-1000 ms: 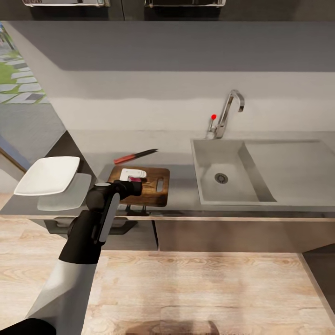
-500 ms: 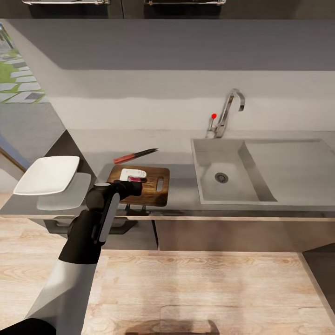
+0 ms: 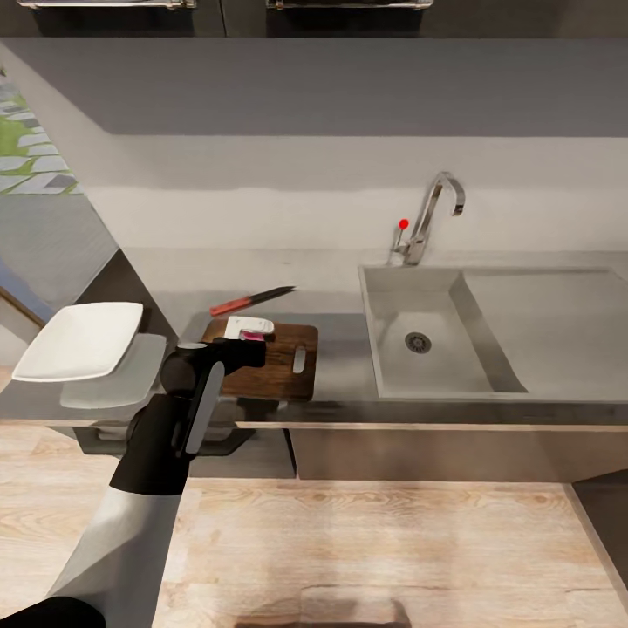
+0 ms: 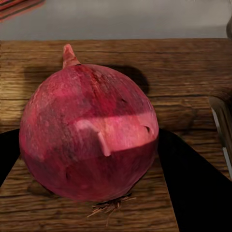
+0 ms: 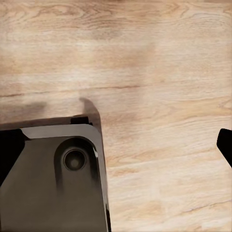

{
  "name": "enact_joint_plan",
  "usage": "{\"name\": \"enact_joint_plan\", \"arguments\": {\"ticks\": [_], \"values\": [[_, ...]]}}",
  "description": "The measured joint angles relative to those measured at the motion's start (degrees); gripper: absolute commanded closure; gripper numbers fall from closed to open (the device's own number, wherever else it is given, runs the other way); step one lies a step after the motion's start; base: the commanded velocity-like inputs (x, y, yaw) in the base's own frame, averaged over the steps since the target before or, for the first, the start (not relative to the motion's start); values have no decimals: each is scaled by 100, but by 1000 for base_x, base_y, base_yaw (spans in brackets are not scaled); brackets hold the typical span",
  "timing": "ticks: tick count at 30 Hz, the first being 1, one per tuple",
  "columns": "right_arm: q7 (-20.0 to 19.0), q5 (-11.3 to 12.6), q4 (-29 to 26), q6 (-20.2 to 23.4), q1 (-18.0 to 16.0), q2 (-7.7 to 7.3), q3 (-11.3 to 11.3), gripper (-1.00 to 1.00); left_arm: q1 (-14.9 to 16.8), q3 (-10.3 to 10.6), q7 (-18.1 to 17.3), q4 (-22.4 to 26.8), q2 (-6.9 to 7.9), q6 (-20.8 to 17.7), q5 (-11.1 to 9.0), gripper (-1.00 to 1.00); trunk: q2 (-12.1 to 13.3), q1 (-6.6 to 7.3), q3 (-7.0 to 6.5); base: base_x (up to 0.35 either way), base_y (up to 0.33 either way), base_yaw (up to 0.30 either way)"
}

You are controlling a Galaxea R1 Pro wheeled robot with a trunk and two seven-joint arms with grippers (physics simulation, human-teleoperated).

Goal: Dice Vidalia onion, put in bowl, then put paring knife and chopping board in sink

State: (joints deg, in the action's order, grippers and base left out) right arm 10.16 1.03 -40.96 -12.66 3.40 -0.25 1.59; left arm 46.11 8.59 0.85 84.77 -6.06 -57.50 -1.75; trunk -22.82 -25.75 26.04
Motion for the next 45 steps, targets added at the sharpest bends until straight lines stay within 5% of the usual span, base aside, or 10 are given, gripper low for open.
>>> {"name": "enact_joint_plan", "arguments": {"ticks": [45], "values": [[0,0,0,0,0,0,-4,-100,-2,-7,0,8,10,8,15,100,0,0,0,-22,0,0]]}}
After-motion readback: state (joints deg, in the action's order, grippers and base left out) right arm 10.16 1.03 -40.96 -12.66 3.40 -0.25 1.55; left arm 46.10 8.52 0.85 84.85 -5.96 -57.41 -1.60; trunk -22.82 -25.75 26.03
